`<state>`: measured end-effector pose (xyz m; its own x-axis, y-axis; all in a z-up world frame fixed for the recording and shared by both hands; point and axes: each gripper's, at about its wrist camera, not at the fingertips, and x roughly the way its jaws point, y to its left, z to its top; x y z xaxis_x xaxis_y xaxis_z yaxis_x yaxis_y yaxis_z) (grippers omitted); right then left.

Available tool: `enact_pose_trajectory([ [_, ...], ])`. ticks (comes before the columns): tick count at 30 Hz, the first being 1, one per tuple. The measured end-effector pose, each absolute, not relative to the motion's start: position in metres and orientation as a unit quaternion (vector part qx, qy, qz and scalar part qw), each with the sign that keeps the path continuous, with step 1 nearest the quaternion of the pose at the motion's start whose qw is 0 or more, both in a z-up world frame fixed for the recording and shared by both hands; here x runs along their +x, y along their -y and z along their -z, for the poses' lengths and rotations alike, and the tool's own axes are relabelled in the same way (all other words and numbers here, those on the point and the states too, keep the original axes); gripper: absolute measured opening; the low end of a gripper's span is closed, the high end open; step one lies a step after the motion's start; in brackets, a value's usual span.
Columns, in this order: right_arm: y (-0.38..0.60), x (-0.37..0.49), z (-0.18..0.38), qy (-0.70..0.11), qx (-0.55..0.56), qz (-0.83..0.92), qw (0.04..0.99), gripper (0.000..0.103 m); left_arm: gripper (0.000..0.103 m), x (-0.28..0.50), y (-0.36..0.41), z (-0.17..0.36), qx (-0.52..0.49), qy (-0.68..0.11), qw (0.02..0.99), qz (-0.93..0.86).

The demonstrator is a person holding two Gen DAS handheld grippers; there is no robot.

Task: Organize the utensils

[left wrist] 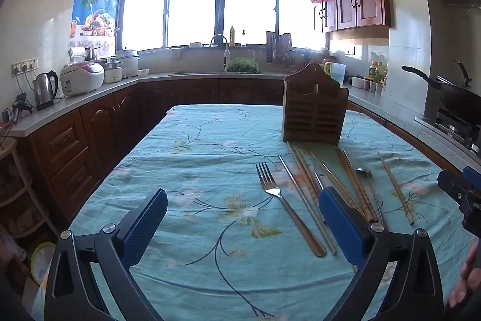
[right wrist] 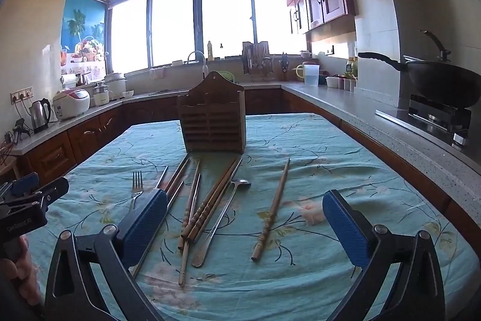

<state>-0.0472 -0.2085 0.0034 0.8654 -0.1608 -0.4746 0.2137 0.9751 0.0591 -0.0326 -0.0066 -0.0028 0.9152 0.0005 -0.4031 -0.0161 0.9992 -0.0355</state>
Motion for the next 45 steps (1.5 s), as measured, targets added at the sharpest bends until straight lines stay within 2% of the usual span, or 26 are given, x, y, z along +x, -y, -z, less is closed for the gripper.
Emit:
enact_pose_trajectory([
  [45, 0.2123, -0.0551, -0.0092, -0.219, 0.073, 0.081, 0.970, 0.103, 0.102, -0.0332, 0.0061, 0.0008, -0.018, -0.205, 0.979, -0.011],
])
